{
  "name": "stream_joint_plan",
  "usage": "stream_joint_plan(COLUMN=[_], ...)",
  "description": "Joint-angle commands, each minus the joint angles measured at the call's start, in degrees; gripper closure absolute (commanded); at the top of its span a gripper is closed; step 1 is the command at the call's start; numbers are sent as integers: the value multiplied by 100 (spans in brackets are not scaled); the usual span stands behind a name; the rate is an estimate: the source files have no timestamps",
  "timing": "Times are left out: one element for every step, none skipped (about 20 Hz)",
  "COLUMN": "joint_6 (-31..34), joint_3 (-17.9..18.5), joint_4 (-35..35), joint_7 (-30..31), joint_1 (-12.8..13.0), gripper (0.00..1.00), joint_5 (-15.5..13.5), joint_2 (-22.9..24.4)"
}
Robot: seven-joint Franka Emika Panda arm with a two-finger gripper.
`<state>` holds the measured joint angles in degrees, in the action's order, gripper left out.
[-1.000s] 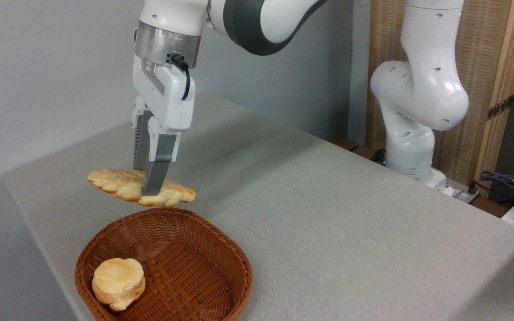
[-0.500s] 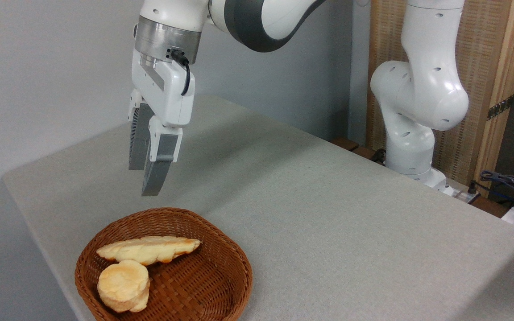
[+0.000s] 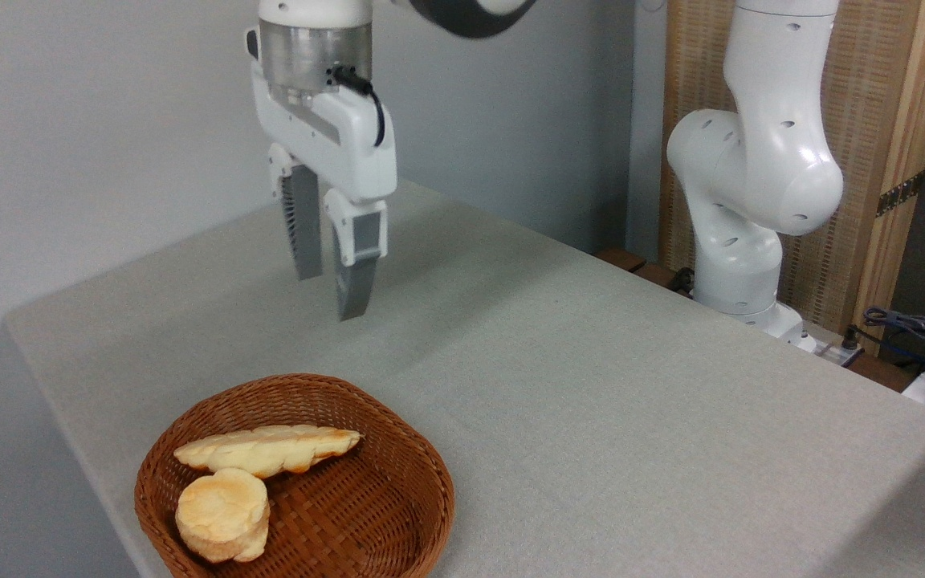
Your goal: Put bread into the basket
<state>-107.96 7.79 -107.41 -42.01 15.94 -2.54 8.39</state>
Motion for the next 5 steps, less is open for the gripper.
stream_joint_plan(joint_6=[741,794,812,830,934], joint_3=[4,4,21,-5,-14], joint_4=[124,124,124,124,116], joint_7=[114,96,105,114,96], joint_1=[41,41,32,41,76], gripper=[0,0,0,0,0], joint_5=[87,105,96,105,105], joint_2=[93,128,137,146,128])
